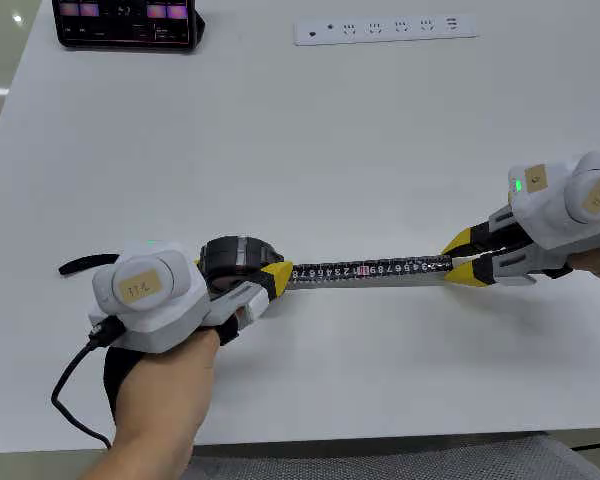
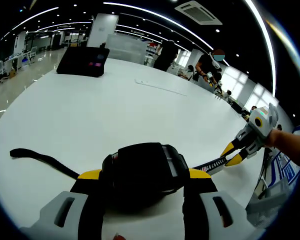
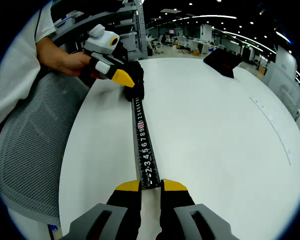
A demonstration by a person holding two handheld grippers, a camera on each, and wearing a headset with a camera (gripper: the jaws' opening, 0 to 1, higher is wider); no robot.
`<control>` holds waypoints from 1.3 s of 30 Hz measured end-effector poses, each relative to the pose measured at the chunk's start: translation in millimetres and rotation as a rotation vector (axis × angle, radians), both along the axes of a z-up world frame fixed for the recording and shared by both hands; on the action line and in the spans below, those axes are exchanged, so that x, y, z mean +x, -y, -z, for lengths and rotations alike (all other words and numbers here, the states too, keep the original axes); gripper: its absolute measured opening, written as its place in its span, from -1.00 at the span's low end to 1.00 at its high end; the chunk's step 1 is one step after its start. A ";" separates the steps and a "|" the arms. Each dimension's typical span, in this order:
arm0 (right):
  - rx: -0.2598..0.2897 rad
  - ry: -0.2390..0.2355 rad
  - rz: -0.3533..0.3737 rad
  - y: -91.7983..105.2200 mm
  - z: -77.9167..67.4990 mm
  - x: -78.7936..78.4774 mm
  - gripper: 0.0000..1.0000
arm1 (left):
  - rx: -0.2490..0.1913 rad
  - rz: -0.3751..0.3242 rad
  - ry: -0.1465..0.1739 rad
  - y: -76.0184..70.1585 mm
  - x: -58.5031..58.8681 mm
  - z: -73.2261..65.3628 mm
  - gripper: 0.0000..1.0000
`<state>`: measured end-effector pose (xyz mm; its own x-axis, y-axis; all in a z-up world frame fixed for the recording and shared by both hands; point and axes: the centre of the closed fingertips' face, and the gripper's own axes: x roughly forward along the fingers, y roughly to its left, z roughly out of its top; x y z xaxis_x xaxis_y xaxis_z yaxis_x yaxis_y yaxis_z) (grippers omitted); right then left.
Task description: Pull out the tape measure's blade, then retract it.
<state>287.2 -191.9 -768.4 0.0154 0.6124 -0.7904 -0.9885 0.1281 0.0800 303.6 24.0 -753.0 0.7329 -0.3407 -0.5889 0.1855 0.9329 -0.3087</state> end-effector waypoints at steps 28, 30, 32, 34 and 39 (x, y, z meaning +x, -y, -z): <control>0.102 -0.036 -0.027 -58.0 -0.8 -5.8 -0.80 | -0.033 0.005 -0.004 0.1 -0.6 -1.5 0.17; 0.111 -0.038 -0.027 -61.8 -0.7 -6.0 -0.79 | -0.034 0.005 -0.005 -0.1 -0.7 -1.7 0.17; 0.121 -0.040 -0.025 -66.8 -1.6 -6.3 -0.79 | -0.037 0.004 -0.004 -0.2 -0.4 -1.6 0.17; 0.125 -0.039 -0.026 -70.5 -1.5 -6.3 -0.79 | -0.037 0.004 -0.004 -0.6 -0.2 -1.5 0.17; 0.140 -0.039 -0.026 -80.0 -1.5 -5.6 -0.79 | -0.041 0.004 -0.007 -0.7 -0.2 -1.7 0.17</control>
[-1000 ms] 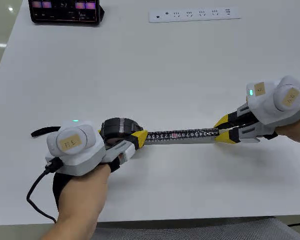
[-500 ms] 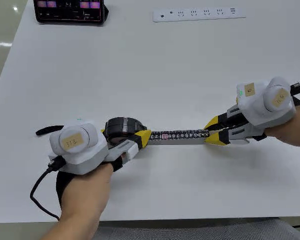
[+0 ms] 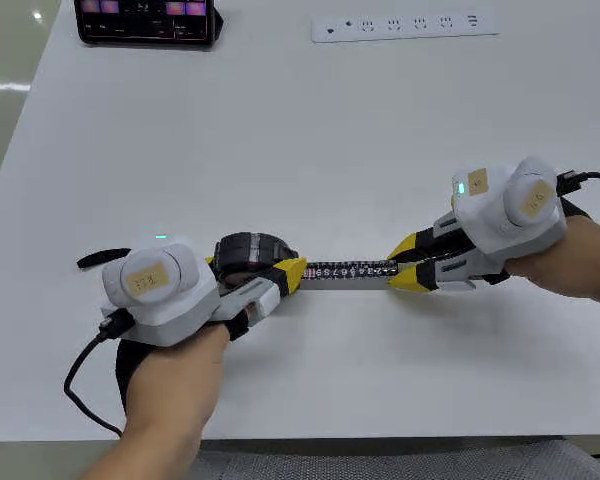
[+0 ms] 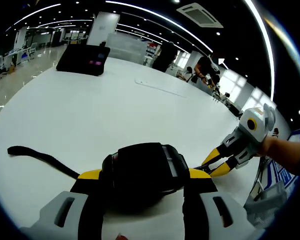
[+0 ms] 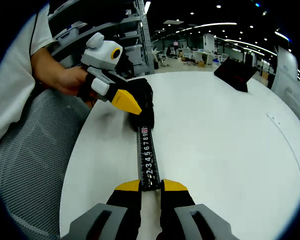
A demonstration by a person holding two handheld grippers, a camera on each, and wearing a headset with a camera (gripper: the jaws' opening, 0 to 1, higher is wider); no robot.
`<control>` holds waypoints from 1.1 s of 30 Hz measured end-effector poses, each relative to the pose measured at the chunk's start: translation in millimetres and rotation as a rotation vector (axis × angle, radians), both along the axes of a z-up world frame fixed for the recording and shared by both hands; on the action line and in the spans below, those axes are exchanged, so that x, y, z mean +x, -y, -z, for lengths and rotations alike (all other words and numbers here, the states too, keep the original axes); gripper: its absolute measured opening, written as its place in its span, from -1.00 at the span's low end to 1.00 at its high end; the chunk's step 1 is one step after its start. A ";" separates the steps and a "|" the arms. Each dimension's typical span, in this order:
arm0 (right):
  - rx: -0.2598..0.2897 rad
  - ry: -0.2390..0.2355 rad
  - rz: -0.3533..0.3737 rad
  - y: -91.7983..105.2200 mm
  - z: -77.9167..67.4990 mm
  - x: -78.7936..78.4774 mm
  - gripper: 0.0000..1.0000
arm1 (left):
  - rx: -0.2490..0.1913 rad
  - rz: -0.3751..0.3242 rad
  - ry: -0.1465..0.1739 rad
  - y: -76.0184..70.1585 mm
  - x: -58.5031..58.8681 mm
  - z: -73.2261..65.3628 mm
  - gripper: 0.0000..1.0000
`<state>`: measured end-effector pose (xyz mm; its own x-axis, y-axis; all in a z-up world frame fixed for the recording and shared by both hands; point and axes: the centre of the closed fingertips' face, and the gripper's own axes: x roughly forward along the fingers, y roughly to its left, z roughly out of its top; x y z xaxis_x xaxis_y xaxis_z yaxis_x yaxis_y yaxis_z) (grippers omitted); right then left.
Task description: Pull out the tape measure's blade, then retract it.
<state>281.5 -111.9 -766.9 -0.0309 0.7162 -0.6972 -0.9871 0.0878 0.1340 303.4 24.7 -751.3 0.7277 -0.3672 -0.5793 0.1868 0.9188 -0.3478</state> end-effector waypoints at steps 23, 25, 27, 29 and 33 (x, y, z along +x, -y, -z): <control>0.069 -0.009 -0.002 -52.6 3.9 -1.4 -0.79 | 0.000 0.005 -0.001 -0.3 -0.2 0.6 0.17; 0.074 -0.010 -0.002 -55.6 4.2 -1.2 -0.79 | 0.001 0.006 0.000 -0.1 -0.4 0.6 0.17; 0.077 -0.009 -0.004 -57.8 5.3 -0.9 -0.79 | 0.001 0.007 0.000 -0.3 -0.2 0.7 0.17; 0.081 -0.009 -0.004 -61.1 6.4 -0.9 -0.79 | 0.004 0.008 0.001 -0.3 -0.2 0.9 0.17; 0.088 -0.004 -0.006 -66.3 6.6 -0.9 -0.79 | 0.007 0.010 0.002 -0.4 0.0 1.4 0.17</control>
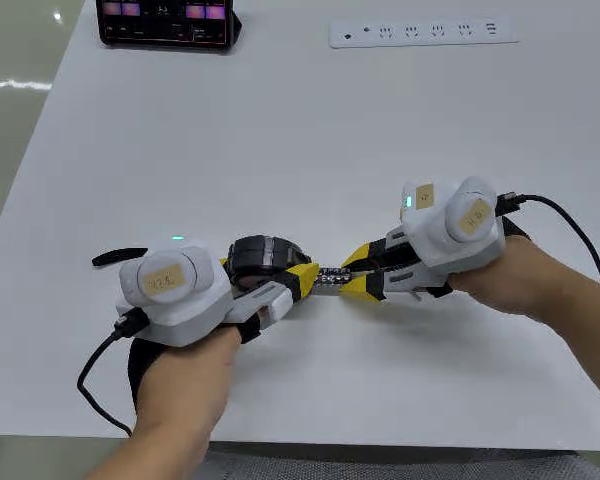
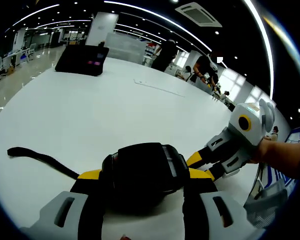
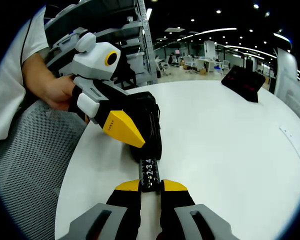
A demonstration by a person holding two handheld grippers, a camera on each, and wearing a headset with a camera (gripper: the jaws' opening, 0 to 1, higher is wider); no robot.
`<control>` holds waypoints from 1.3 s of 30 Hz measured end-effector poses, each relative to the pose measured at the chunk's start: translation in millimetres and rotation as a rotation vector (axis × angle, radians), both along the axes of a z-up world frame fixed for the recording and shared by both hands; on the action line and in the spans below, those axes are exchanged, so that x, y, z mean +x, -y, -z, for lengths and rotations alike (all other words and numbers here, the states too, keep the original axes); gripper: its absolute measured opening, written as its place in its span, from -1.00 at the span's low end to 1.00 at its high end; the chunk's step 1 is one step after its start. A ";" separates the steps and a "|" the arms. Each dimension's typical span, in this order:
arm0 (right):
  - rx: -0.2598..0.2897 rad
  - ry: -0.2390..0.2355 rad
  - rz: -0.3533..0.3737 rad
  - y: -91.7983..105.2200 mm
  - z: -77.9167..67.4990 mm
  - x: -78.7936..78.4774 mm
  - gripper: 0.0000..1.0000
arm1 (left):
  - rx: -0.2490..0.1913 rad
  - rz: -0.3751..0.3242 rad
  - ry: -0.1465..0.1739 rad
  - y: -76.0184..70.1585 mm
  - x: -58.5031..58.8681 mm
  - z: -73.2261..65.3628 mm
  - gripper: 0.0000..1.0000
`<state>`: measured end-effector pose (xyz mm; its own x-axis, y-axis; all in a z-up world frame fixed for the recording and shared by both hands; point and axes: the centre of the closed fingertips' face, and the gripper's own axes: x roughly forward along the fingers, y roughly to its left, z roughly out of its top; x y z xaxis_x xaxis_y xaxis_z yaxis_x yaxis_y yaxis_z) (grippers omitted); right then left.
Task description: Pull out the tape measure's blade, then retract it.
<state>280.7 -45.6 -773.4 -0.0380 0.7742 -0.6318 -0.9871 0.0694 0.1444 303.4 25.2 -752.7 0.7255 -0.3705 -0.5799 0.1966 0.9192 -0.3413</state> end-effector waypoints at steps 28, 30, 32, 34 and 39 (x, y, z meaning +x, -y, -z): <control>0.037 -0.002 0.009 -28.1 0.2 2.1 -0.78 | -0.006 -0.002 -0.003 -0.5 -0.4 -1.4 0.18; 0.036 0.000 0.009 -28.4 0.2 1.9 -0.78 | -0.007 -0.002 -0.003 -0.4 -0.5 -1.6 0.18; 0.038 -0.001 0.012 -28.4 0.1 1.6 -0.77 | -0.008 -0.002 -0.004 -0.3 -0.6 -1.7 0.19; 0.039 -0.005 0.016 -28.6 0.3 1.4 -0.77 | -0.009 0.003 -0.005 -0.1 -0.8 -1.9 0.19; 0.036 -0.006 0.018 -29.1 0.3 0.5 -0.75 | -0.007 0.006 -0.006 0.5 0.0 -1.9 0.22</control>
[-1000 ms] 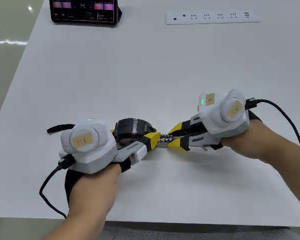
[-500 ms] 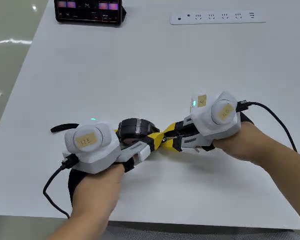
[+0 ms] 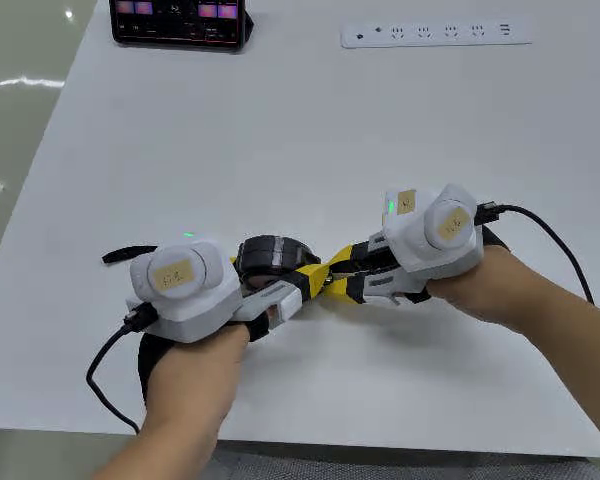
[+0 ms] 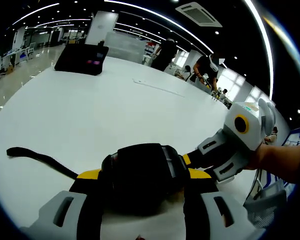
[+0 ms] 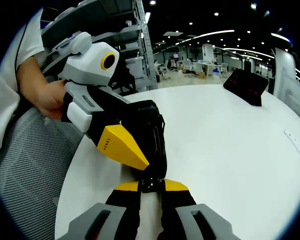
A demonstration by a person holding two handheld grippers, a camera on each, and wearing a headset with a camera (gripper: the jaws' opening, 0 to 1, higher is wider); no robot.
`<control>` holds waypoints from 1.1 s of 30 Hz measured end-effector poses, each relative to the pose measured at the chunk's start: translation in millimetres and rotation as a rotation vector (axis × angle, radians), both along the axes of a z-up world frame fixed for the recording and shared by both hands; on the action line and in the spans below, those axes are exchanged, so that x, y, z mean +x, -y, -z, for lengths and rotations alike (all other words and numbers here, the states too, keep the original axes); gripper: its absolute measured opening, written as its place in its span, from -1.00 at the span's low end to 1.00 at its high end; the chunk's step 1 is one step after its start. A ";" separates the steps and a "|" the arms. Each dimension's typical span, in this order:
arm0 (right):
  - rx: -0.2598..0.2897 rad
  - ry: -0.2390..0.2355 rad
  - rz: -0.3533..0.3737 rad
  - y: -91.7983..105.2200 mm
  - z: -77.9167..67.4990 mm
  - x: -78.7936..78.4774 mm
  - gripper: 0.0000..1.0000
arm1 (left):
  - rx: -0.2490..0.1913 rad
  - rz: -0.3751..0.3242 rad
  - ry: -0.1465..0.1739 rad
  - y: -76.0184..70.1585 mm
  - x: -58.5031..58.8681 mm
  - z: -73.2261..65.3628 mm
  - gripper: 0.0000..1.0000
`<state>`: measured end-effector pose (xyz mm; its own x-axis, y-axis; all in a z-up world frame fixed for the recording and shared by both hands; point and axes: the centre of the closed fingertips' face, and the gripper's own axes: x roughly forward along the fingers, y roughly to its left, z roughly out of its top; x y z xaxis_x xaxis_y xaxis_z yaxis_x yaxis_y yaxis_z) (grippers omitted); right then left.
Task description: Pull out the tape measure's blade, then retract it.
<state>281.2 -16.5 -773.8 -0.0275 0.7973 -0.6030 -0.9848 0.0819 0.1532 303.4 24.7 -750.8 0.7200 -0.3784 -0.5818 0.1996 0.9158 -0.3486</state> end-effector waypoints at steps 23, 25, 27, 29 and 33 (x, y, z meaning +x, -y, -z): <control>0.023 -0.021 0.049 4.4 -6.6 0.5 -0.35 | 0.070 0.054 0.028 0.3 3.1 -4.0 0.23; 0.025 -0.021 0.053 5.3 -7.6 0.6 -0.34 | 0.072 0.058 0.032 0.4 3.3 -4.7 0.24; 0.028 -0.016 0.058 6.7 -9.8 0.1 -0.32 | 0.081 0.068 0.039 0.7 2.8 -6.1 0.24; 0.035 -0.011 0.071 8.5 -13.7 -0.9 -0.25 | 0.100 0.080 0.053 0.3 2.3 -8.9 0.27; 0.042 -0.003 0.086 11.7 -17.7 -2.1 -0.13 | 0.122 0.103 0.073 -0.7 1.1 -13.2 0.34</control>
<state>279.1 -28.2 -756.1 0.0405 0.8212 -0.5692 -0.9740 0.1596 0.1609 304.4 25.4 -737.6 0.7229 -0.3823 -0.5756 0.3154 0.9237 -0.2174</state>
